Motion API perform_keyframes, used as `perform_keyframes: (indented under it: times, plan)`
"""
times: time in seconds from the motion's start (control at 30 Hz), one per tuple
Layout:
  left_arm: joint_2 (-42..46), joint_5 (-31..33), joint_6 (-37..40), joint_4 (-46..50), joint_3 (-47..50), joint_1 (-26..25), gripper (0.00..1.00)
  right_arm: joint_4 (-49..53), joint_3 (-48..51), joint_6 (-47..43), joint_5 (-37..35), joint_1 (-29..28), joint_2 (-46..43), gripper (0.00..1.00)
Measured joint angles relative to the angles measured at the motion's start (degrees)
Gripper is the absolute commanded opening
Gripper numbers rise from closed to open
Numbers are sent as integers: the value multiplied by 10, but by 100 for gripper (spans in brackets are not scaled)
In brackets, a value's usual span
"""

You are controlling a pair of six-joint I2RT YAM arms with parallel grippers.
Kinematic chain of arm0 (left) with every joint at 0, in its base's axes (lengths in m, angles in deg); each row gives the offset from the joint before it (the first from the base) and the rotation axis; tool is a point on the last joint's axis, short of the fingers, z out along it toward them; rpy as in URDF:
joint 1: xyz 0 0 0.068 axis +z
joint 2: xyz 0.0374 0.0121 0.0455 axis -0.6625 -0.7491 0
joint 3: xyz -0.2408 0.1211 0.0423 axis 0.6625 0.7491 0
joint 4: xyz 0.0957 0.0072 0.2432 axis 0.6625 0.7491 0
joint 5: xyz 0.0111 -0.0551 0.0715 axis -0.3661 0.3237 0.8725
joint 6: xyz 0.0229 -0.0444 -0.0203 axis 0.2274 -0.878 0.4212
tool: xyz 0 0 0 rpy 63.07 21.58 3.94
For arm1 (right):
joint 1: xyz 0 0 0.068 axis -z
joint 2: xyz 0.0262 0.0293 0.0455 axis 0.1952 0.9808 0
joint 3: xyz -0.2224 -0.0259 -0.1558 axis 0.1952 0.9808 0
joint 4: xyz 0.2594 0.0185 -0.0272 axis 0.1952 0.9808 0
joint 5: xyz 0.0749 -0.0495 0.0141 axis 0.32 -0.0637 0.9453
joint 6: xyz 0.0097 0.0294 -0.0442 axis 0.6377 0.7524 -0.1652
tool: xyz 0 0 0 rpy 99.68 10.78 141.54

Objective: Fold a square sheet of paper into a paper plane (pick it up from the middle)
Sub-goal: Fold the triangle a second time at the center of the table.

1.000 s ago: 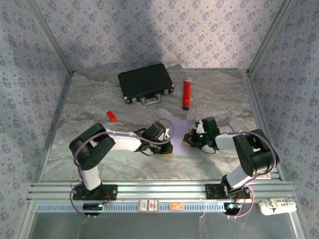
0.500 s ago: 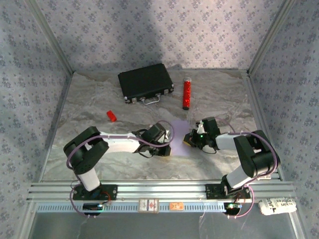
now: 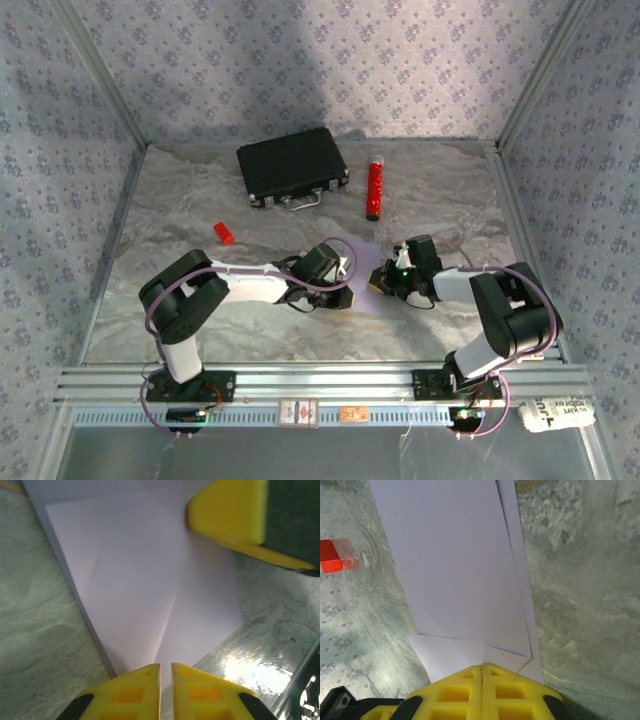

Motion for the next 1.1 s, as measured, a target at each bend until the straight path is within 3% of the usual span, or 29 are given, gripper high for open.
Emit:
perform_keyframes:
  times: [0.33,0.73,1.1]
  plan:
    - [19,-2,-11,-43,54,0,11,2,0,0,1,0,0,0]
    - [75,10,-6,-6,77,-4,9,6,0,0,0,4,-3,0]
    - [25,12,-4,-26,-9,6,11,7,0,0,-2,4,-4,1]
